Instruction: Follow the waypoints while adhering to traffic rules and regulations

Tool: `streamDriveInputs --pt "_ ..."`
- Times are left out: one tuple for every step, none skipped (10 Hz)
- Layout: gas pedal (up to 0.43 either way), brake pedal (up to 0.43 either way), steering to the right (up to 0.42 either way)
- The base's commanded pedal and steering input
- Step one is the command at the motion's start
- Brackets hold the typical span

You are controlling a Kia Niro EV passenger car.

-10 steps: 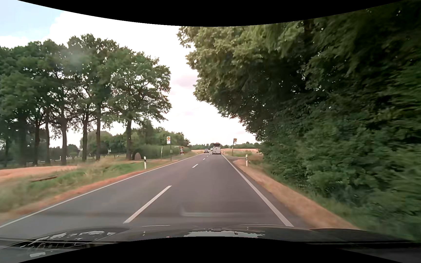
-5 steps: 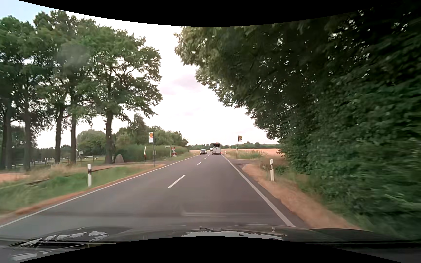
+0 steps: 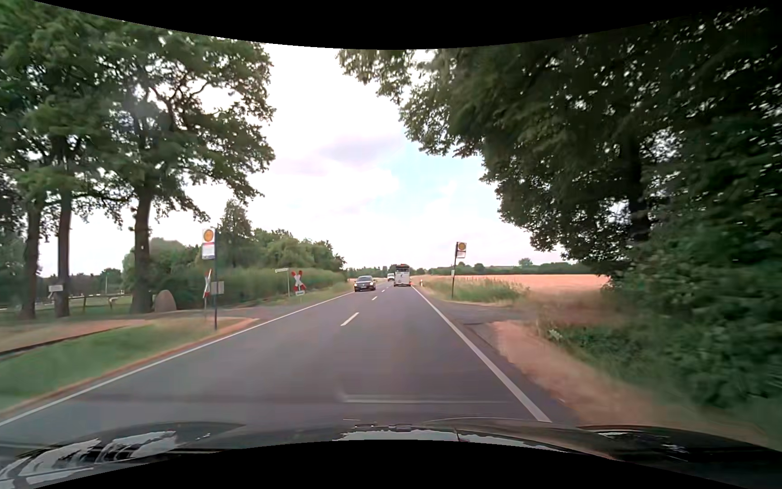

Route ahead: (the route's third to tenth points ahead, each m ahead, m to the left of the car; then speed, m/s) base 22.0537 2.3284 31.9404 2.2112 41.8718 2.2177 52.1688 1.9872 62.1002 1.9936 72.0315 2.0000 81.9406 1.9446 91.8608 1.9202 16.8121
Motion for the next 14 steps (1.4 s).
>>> streamDriveInputs --pt "0.189 0.0 -0.002" --pt "0.15 0.0 -0.002" --pt "0.138 0.0 -0.002" --pt "0.138 0.0 -0.002" --pt "0.138 0.0 -0.002" --pt "0.15 0.0 -0.002" --pt "0.169 0.0 -0.002" --pt "0.177 0.0 -0.002" --pt "0.177 0.0 -0.002" --pt "0.177 0.0 -0.002" --pt "0.177 0.0 -0.002" --pt "0.177 0.0 -0.002" --pt "0.177 0.0 -0.002" --pt "0.177 0.0 -0.002"
